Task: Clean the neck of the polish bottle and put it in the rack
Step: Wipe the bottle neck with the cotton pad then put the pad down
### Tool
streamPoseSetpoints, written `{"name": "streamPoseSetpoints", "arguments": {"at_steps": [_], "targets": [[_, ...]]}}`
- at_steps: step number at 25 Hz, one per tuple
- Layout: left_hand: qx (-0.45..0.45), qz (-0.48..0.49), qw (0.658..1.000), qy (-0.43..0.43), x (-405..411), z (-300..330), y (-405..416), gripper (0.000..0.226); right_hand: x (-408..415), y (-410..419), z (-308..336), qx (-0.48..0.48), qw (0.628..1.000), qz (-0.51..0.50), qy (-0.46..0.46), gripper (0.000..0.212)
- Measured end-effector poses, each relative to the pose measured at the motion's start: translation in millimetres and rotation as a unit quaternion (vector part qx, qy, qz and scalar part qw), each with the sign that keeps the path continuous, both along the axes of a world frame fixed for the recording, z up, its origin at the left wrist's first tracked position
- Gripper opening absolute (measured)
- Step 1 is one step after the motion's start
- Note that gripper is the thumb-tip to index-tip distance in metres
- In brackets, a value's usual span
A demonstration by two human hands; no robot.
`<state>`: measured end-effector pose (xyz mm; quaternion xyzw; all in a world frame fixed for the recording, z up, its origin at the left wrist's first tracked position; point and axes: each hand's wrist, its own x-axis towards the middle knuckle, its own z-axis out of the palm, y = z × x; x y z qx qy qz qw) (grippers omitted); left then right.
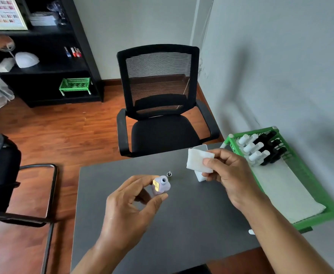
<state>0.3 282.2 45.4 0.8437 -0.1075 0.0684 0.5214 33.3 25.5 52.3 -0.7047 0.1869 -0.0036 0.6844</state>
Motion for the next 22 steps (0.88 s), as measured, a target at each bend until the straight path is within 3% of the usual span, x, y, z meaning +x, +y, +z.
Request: {"name": "streamPoseSetpoints", "arguments": {"at_steps": [2,4,7,17,22], "targets": [[-0.008,-0.003,1.0,-0.003,-1,6,-3,0.03,-18,20,22,-0.204,0.974,0.004,-0.095,0.013],[-0.018,-0.012,1.0,-0.013,-2,12,-6,0.03,-35,39,41,-0.287,0.937,0.011,-0.196,0.014],[-0.039,-0.024,0.999,-0.029,-4,20,-12,0.029,-53,57,59,-0.287,0.922,0.031,-0.257,0.017],[-0.093,-0.038,0.994,-0.04,-13,42,-25,0.025,-76,56,66,-0.153,0.951,0.086,-0.256,0.025],[-0.093,-0.027,0.995,-0.039,-17,56,-44,0.025,-80,41,70,-0.204,0.927,0.089,-0.303,0.026]]}}
